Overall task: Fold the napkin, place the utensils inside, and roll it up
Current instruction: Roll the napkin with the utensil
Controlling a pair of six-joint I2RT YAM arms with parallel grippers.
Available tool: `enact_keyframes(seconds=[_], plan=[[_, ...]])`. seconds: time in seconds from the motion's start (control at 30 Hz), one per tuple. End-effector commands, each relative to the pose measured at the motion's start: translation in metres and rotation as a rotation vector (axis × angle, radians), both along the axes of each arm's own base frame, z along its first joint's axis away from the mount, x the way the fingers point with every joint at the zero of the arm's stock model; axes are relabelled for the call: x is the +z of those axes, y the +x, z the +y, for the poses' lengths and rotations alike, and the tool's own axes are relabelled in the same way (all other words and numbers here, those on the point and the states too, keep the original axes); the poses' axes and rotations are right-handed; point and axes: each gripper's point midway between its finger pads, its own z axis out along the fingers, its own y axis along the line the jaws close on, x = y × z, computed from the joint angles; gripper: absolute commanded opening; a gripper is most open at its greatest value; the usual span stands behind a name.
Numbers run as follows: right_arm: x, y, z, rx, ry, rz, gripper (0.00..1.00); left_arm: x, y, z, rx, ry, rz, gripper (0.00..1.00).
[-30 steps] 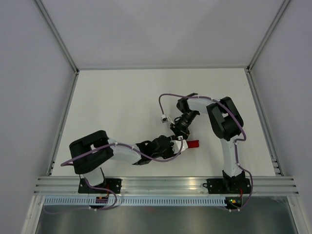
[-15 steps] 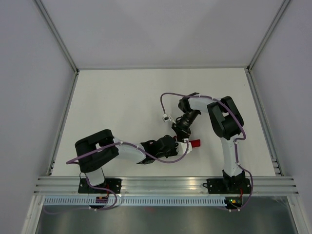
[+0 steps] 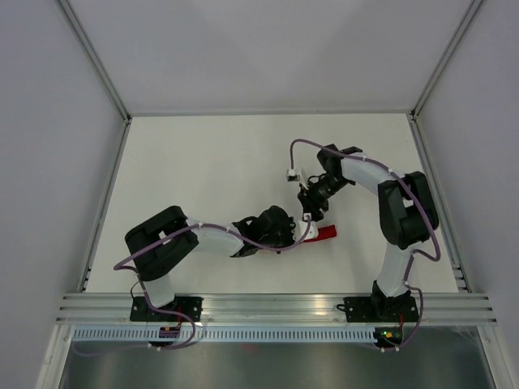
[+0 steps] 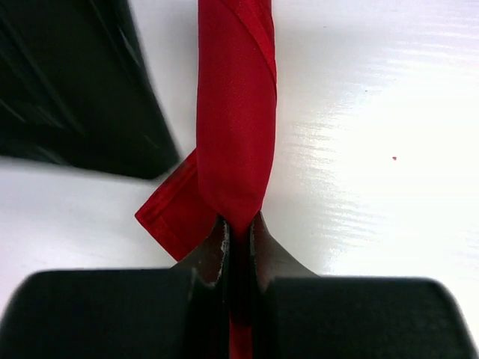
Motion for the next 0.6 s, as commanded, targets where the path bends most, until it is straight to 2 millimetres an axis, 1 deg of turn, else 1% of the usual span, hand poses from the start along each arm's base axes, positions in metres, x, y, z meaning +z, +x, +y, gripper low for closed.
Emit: enact_keyframes(seconds=[0.0, 0.07, 0.1, 0.17, 0.2, 0.23, 0.27, 0.3, 0.33, 0.37, 0.4, 0.43, 0.47, 0.5, 0.53, 0.57], plan=[[0.051, 0.042, -0.007, -0.153, 0.157, -0.17, 0.57, -0.036, -0.028, 0.026, -0.011, 0.054, 0.303, 0.02], [0.061, 0.047, -0.017, -0.19, 0.195, -0.171, 0.57, -0.038, -0.027, 0.031, 0.001, 0.045, 0.36, 0.02], [0.067, 0.052, -0.027, -0.214, 0.203, -0.203, 0.57, -0.038, -0.024, 0.033, 0.008, 0.032, 0.404, 0.02], [0.064, 0.052, -0.038, -0.245, 0.196, -0.231, 0.56, -0.038, -0.022, 0.035, 0.012, 0.03, 0.455, 0.02], [0.074, 0.062, -0.046, -0.266, 0.193, -0.33, 0.56, -0.036, -0.021, 0.036, 0.009, 0.011, 0.501, 0.02], [0.076, 0.063, -0.049, -0.272, 0.186, -0.377, 0.57, -0.04, -0.024, 0.038, 0.006, 0.015, 0.542, 0.02], [0.065, 0.051, -0.053, -0.283, 0.169, -0.382, 0.57, -0.038, -0.022, 0.038, 0.008, 0.012, 0.57, 0.02], [0.081, 0.061, -0.057, -0.291, 0.17, -0.524, 0.58, -0.036, -0.022, 0.04, 0.005, -0.001, 0.614, 0.02], [0.069, 0.048, -0.06, -0.297, 0.154, -0.532, 0.59, -0.038, -0.022, 0.042, 0.004, -0.003, 0.646, 0.02], [0.083, 0.047, -0.063, -0.301, 0.157, -0.626, 0.6, -0.035, -0.019, 0.039, 0.001, -0.017, 0.666, 0.02], [0.089, 0.051, -0.061, -0.293, 0.163, -0.71, 0.6, -0.035, -0.02, 0.044, 0.007, -0.017, 0.718, 0.02], [0.075, 0.043, -0.068, -0.302, 0.116, -0.73, 0.61, -0.039, -0.02, 0.045, 0.01, -0.014, 0.755, 0.02], [0.093, 0.047, -0.068, -0.303, 0.129, -0.847, 0.62, -0.034, -0.014, 0.041, 0.003, -0.031, 0.77, 0.02], [0.094, 0.043, -0.064, -0.287, 0.125, -0.881, 0.63, -0.035, -0.019, 0.047, 0.01, -0.013, 0.836, 0.02], [0.083, 0.037, -0.067, -0.286, 0.09, -0.896, 0.64, -0.036, -0.02, 0.048, 0.011, -0.004, 0.868, 0.02], [0.091, 0.036, -0.065, -0.277, 0.1, -0.949, 0.65, -0.038, -0.016, 0.046, 0.008, 0.0, 0.887, 0.02]])
